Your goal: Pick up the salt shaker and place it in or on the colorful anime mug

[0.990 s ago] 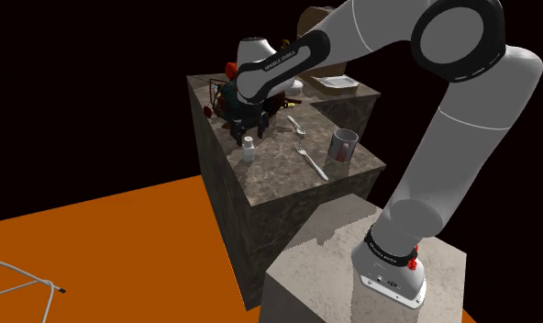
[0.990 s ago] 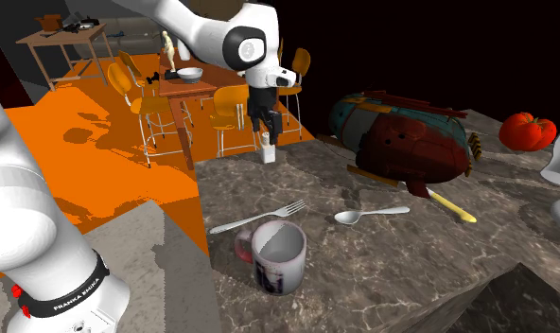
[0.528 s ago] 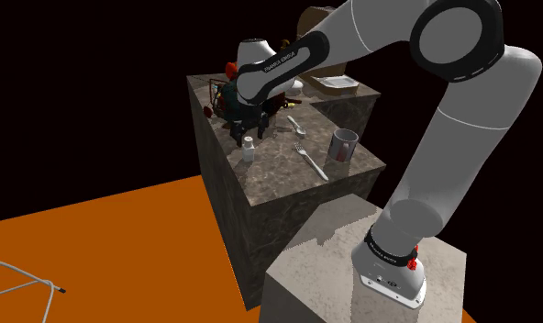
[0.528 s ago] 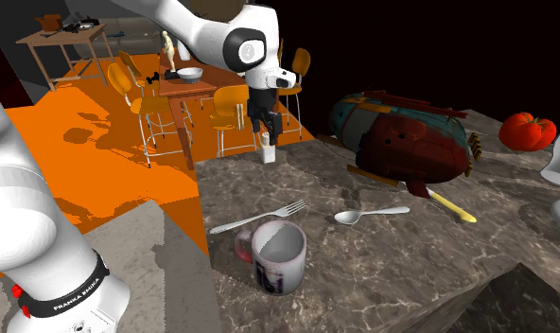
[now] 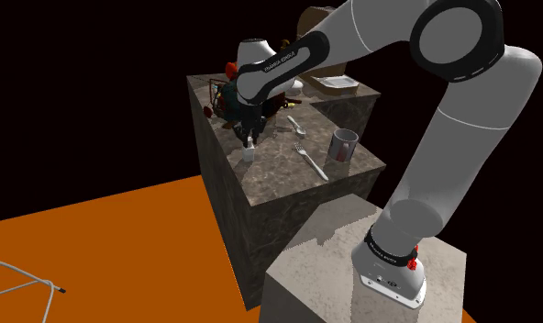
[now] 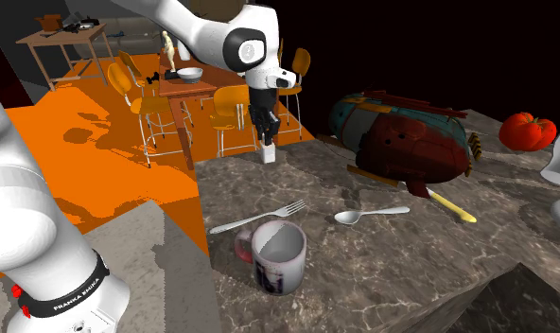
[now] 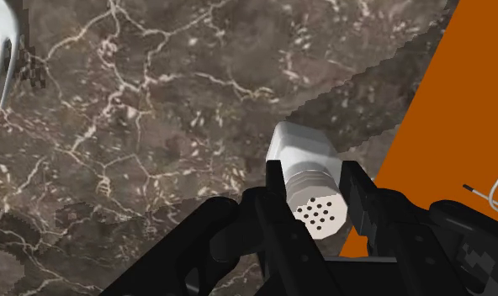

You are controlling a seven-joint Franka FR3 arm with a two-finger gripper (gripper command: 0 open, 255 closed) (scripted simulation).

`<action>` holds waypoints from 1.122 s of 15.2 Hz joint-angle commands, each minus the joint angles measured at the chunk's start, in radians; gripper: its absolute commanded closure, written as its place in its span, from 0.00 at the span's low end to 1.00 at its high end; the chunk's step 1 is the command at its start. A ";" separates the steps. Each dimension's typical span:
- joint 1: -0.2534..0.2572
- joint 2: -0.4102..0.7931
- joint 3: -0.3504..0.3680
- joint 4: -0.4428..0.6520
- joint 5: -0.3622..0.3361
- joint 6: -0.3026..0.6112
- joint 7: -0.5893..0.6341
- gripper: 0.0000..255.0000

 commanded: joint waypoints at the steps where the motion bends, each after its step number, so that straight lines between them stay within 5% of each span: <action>1: 0.000 0.000 0.000 0.000 0.000 0.000 0.000 1.00; 17: 0.000 -0.083 0.000 0.112 0.004 -0.195 -0.002 1.00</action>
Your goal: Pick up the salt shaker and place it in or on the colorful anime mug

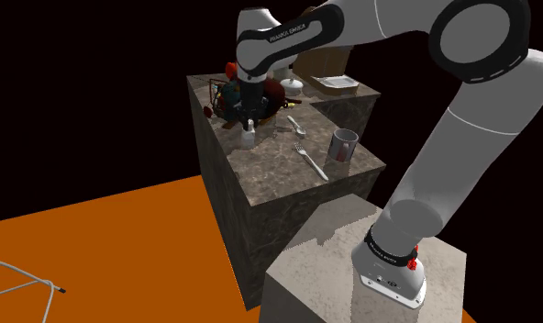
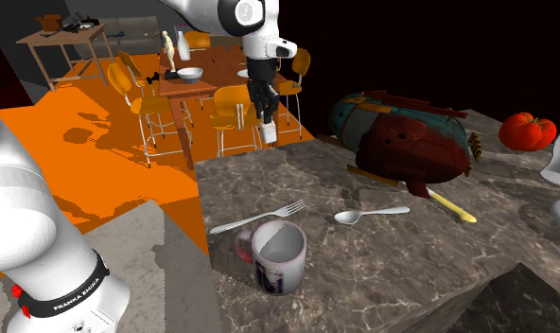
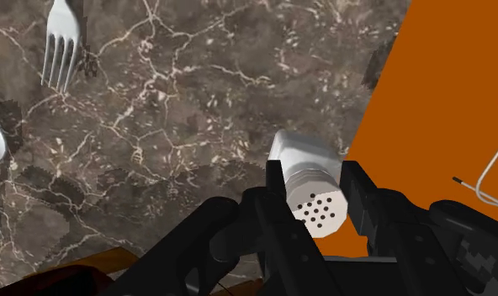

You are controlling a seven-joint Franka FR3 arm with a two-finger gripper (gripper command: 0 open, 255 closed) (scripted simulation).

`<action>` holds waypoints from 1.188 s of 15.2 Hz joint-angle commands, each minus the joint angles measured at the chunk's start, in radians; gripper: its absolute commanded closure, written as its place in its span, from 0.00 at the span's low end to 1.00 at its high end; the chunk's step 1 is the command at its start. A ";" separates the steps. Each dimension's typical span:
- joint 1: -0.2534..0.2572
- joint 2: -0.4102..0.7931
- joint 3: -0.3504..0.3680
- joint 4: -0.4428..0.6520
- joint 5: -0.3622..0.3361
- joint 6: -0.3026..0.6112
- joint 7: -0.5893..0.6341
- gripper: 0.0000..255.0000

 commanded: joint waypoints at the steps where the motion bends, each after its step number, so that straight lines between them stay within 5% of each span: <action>1: 0.000 -0.009 0.000 0.021 0.000 -0.030 0.000 1.00; 18: 0.000 -0.043 0.000 0.204 0.001 -0.248 0.000 1.00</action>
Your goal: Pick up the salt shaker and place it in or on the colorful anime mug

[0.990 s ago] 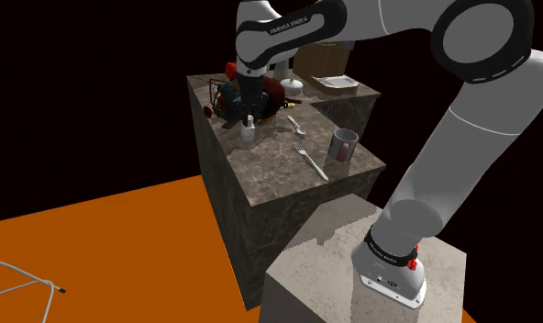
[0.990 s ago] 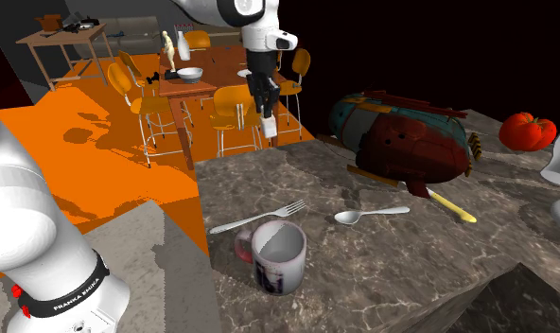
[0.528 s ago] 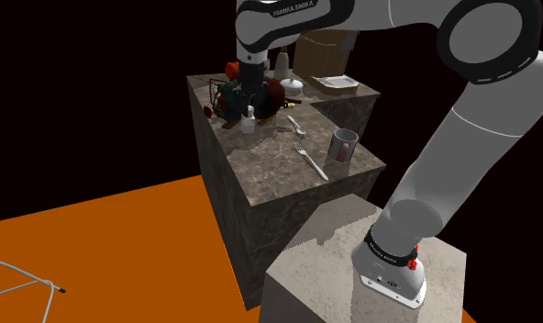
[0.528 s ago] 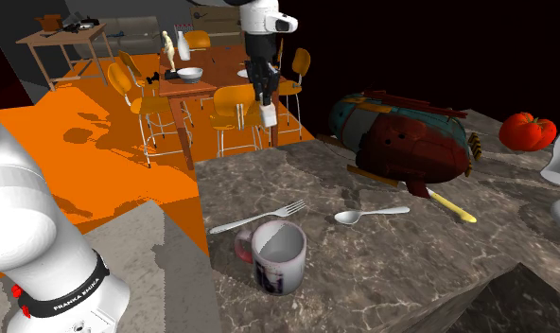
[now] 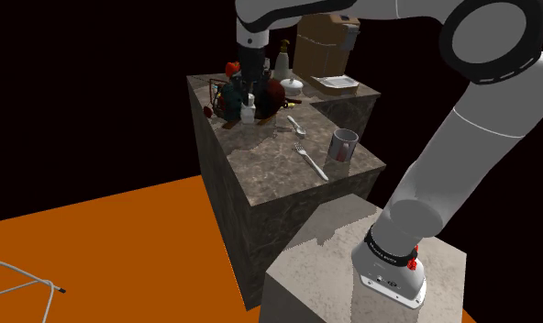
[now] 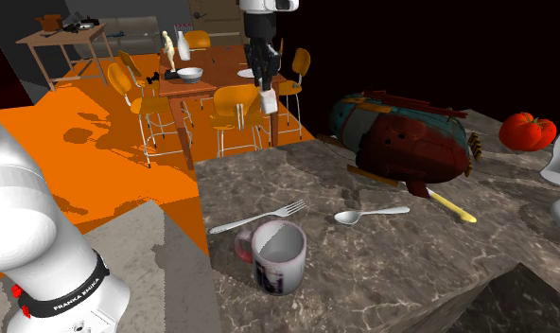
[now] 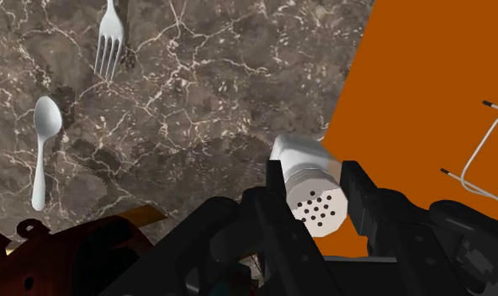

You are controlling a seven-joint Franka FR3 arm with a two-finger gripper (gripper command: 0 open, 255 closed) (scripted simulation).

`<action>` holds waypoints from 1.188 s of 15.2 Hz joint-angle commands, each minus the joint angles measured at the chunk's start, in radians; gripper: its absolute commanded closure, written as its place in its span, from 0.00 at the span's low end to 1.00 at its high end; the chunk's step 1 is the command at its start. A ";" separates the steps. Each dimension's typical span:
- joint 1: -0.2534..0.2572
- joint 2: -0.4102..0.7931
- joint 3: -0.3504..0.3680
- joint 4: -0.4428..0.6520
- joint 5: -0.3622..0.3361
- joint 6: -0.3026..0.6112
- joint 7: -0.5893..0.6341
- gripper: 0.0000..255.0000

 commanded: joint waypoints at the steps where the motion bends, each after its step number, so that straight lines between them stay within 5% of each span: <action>1: -0.008 -0.030 -0.009 -0.021 0.000 -0.010 -0.018 1.00; 18: -0.153 -0.410 -0.219 -0.325 -0.084 -0.080 -0.340 1.00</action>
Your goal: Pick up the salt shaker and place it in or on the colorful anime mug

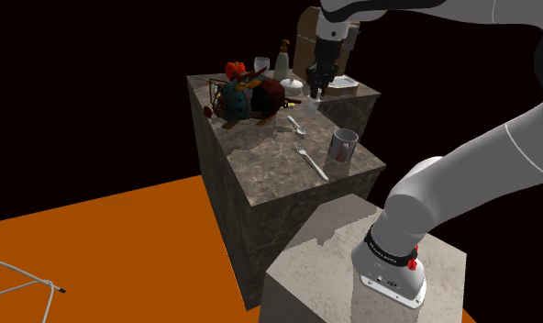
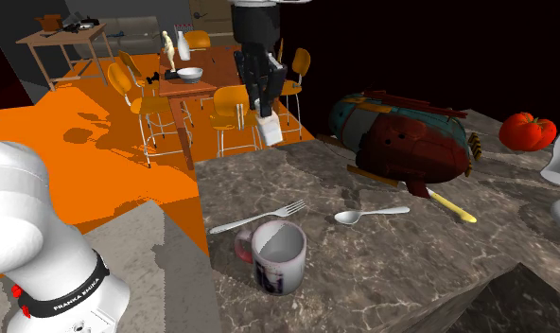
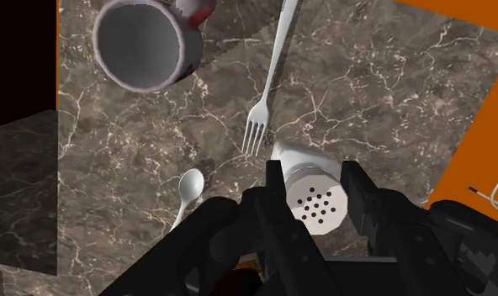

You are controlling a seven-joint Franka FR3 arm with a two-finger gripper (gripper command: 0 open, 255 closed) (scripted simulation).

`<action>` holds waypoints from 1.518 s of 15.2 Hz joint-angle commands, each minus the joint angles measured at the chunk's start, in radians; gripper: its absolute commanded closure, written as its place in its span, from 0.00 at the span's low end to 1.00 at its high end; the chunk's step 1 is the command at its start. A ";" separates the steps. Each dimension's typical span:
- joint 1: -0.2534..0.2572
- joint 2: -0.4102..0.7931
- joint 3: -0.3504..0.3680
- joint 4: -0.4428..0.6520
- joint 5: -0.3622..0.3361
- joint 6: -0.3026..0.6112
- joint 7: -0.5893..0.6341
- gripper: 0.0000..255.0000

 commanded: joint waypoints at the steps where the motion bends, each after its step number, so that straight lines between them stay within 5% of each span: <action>1: -0.020 -0.031 -0.032 -0.020 -0.019 -0.010 -0.045 1.00; 12: -0.117 -0.133 -0.203 -0.029 -0.127 -0.081 -0.275 1.00; 23: -0.126 -0.141 -0.225 -0.181 -0.146 0.064 -0.269 1.00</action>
